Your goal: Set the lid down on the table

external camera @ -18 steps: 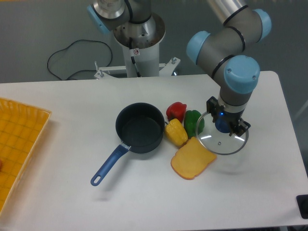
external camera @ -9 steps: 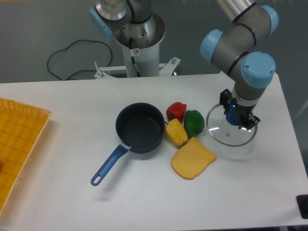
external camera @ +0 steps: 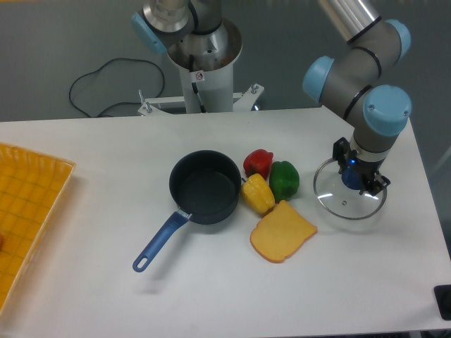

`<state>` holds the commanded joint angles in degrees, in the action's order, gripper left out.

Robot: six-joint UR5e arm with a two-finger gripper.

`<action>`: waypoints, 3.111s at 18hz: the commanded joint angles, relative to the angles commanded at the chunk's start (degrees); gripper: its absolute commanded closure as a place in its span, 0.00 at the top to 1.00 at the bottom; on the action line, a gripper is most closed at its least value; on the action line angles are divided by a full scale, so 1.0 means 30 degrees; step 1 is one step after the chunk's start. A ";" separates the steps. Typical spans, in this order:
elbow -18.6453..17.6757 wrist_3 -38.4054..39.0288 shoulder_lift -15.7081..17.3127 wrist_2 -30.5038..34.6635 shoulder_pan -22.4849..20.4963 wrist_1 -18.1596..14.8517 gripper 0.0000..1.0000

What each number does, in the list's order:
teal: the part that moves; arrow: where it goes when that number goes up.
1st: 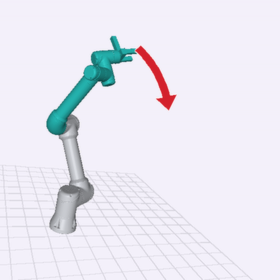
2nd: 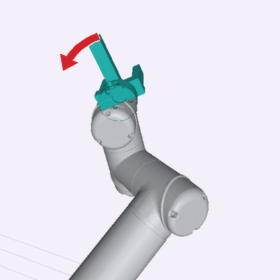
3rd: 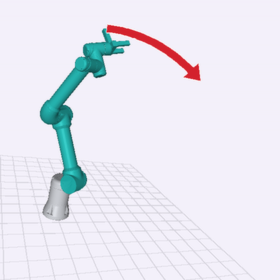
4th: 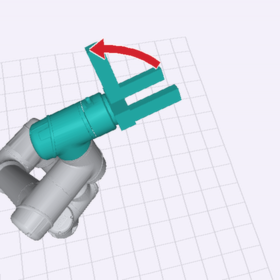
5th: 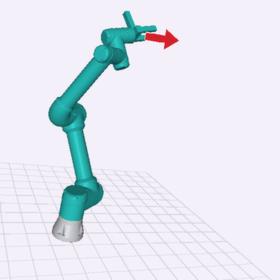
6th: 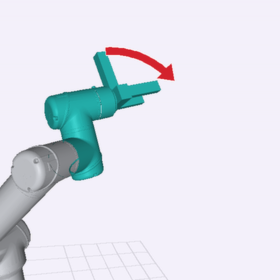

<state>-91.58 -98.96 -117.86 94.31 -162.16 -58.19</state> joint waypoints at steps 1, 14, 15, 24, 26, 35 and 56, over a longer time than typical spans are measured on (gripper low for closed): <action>0.0000 0.0000 -0.0117 0.0000 0.0000 0.0061 0.40; -0.0030 0.0117 -0.0529 0.0059 0.0205 0.0237 0.42; -0.0030 0.0175 -0.0529 0.0059 0.0205 0.0237 0.42; -0.0762 0.0205 -0.0324 0.1524 0.0323 0.1028 0.42; -0.0820 0.0263 -0.0294 0.1524 0.0264 0.1115 0.43; -0.1289 0.0527 -0.0353 0.1524 0.0147 0.1438 0.45; -0.1231 0.0702 -0.0353 0.1553 0.0264 0.1350 1.00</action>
<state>-95.27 -96.86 -118.92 98.96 -161.37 -54.14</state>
